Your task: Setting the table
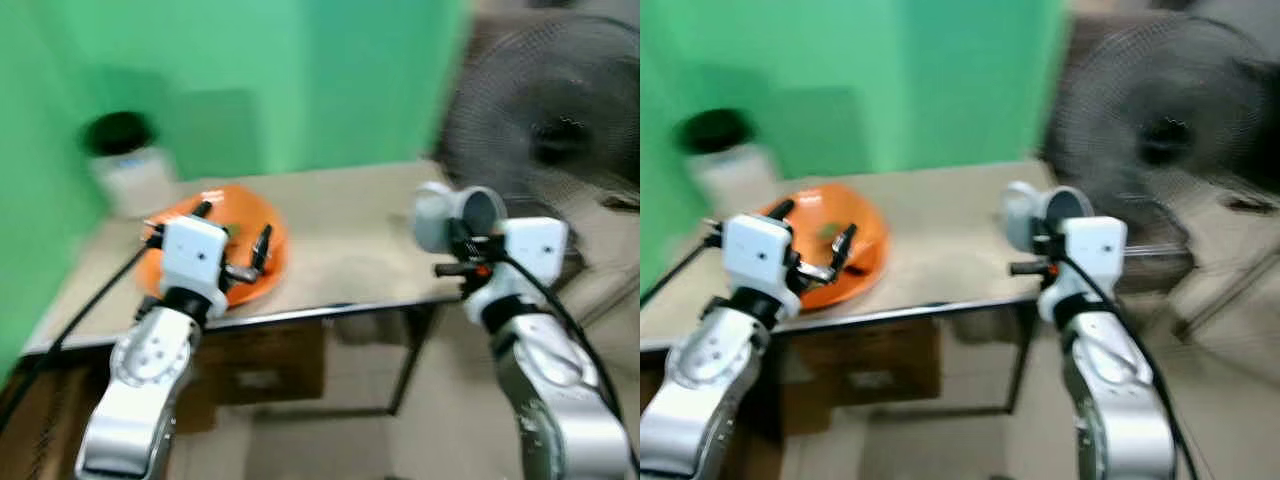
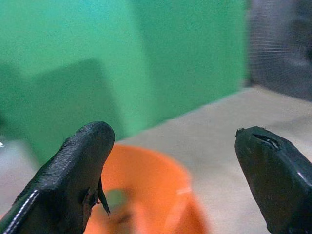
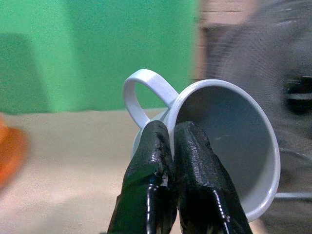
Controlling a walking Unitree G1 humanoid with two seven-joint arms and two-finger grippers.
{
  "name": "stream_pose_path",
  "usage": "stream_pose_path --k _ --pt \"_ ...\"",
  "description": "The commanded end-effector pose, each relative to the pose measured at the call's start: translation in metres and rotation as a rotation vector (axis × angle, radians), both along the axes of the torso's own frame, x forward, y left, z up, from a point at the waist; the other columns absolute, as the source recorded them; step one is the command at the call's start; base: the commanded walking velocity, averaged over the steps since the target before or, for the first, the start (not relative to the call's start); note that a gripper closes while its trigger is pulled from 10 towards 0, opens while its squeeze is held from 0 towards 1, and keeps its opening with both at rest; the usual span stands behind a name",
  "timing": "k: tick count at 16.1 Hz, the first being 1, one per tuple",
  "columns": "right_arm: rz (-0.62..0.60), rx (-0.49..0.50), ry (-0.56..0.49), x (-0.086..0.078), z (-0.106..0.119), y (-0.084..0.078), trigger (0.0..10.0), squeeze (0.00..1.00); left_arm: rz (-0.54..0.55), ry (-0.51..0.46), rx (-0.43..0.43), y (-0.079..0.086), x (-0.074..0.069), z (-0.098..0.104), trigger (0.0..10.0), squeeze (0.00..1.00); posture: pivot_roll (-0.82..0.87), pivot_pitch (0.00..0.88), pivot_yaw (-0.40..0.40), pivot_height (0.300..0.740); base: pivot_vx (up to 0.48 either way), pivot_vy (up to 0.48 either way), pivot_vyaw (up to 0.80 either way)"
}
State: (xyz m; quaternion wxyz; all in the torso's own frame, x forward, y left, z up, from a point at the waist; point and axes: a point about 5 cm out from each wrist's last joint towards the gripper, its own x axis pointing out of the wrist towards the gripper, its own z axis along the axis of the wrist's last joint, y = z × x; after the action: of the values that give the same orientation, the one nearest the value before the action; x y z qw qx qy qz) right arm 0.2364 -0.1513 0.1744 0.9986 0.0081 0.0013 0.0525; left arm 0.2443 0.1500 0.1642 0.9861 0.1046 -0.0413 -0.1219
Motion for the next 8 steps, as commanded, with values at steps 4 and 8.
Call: stream_pose_path --k 4,8 --pt "-0.004 -0.019 -0.024 -0.004 0.004 0.002 10.0 0.00 0.024 0.012 -0.002 0.001 -0.002 -0.005 10.0 0.00 0.02 0.000 0.020 0.740 0.000 0.000 -0.78" --pt "0.023 -0.042 0.026 0.001 -0.004 0.006 10.0 0.00 0.052 0.026 0.004 0.000 -0.006 -0.011 10.0 0.00 0.02 0.000 0.000 0.740 0.000 0.000 -0.78"
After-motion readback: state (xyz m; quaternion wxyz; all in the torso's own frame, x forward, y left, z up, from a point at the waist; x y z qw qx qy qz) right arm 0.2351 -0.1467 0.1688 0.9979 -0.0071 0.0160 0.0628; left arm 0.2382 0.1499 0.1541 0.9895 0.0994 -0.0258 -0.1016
